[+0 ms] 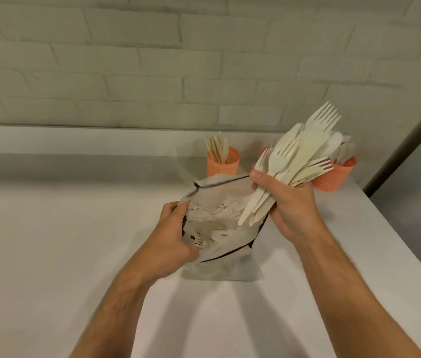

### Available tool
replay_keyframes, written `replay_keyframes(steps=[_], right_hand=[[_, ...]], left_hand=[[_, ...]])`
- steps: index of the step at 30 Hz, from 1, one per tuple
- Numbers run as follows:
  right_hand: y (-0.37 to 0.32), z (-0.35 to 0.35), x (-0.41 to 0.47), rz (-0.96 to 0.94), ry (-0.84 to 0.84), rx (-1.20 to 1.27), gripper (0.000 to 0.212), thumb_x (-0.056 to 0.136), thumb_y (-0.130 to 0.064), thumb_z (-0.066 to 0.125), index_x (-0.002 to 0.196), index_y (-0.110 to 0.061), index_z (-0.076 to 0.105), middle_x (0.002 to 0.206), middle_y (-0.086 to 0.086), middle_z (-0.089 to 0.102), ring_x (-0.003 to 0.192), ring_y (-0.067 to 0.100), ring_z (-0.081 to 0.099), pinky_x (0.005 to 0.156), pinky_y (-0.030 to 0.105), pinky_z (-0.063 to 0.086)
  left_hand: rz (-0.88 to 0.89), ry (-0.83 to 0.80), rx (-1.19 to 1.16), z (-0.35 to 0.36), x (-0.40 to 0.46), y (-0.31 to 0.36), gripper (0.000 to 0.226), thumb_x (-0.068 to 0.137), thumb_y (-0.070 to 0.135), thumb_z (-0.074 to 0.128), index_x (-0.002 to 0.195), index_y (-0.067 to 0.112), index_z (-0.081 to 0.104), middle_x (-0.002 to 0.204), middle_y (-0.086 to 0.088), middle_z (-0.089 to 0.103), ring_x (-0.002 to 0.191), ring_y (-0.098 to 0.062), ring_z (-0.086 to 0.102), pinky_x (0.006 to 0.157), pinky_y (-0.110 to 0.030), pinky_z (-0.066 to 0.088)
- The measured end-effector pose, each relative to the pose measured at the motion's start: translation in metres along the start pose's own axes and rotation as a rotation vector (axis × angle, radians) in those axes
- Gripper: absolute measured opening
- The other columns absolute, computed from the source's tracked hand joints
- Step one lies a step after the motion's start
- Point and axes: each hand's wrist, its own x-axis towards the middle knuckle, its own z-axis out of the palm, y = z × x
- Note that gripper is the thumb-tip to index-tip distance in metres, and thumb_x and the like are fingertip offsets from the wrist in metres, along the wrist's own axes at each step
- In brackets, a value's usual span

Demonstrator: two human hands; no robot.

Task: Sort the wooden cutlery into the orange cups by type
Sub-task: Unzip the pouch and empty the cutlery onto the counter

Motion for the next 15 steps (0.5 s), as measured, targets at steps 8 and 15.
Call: replay_keyframes(steps=[8, 15], right_hand=[[-0.03, -0.073, 0.016, 0.081, 0.165, -0.276, 0.024, 0.085, 0.007, 0.068, 0.102, -0.008, 0.062, 0.081, 0.01, 0.062, 0.063, 0.018, 0.064, 0.063, 0.031, 0.056], [0.032, -0.14, 0.02, 0.52, 0.263, -0.781, 0.034, 0.074, -0.004, 0.081, 0.103, -0.003, 0.063, 0.086, 0.015, 0.069, 0.075, 0.026, 0.068, 0.076, 0.046, 0.06]], left_hand=[[-0.025, 0.045, 0.119, 0.001, 0.003, -0.002, 0.068, 0.073, -0.008, 0.069, 0.12, 0.031, 0.038, 0.116, 0.012, 0.033, 0.09, 0.0, 0.05, 0.062, -0.003, 0.043], [-0.068, 0.061, 0.177, 0.004, 0.005, -0.003, 0.062, 0.072, -0.009, 0.07, 0.116, 0.025, 0.045, 0.119, 0.005, 0.033, 0.078, -0.011, 0.048, 0.055, -0.009, 0.044]])
